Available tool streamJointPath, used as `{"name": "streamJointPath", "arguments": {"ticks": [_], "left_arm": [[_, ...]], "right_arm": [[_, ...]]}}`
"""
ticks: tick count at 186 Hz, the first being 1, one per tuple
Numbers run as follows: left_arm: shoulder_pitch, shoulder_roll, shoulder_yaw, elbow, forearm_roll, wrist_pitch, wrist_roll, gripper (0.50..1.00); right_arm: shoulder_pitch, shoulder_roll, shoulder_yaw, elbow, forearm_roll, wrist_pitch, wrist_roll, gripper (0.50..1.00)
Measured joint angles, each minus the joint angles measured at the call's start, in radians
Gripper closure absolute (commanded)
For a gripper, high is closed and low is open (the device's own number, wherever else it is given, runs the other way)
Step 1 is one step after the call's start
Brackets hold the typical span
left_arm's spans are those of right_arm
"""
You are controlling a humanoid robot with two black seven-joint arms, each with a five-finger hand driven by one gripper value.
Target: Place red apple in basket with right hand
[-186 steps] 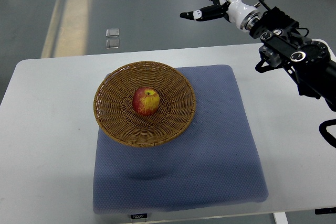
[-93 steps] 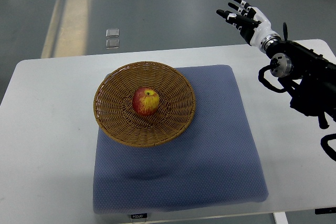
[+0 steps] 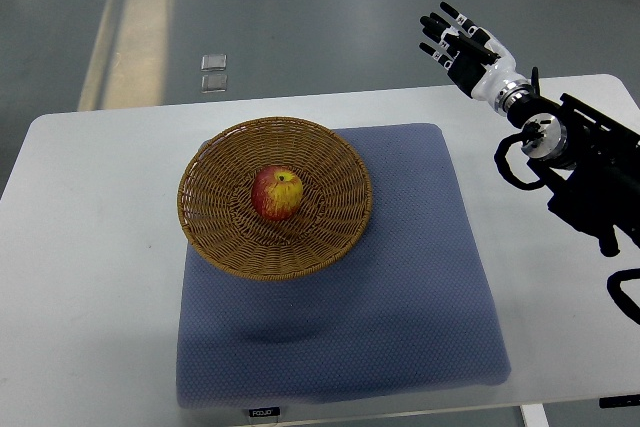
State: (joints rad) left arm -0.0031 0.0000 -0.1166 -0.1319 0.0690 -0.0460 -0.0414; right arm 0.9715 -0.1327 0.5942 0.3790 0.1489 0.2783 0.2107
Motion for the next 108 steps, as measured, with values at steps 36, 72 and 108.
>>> {"name": "streamJointPath", "arguments": {"ticks": [36, 72, 108], "left_arm": [[0.000, 0.000, 0.000, 0.000, 0.000, 0.000, 0.000, 0.500], [0.000, 0.000, 0.000, 0.000, 0.000, 0.000, 0.000, 0.500], [0.000, 0.000, 0.000, 0.000, 0.000, 0.000, 0.000, 0.500]], "right_arm": [[-0.015, 0.001, -0.002, 0.000, -0.011, -0.003, 0.051, 0.576], [-0.039, 0.001, 0.001, 0.000, -0.014, 0.002, 0.082, 0.576], [-0.043, -0.004, 0.007, 0.006, -0.010, 0.007, 0.085, 0.576]]}}
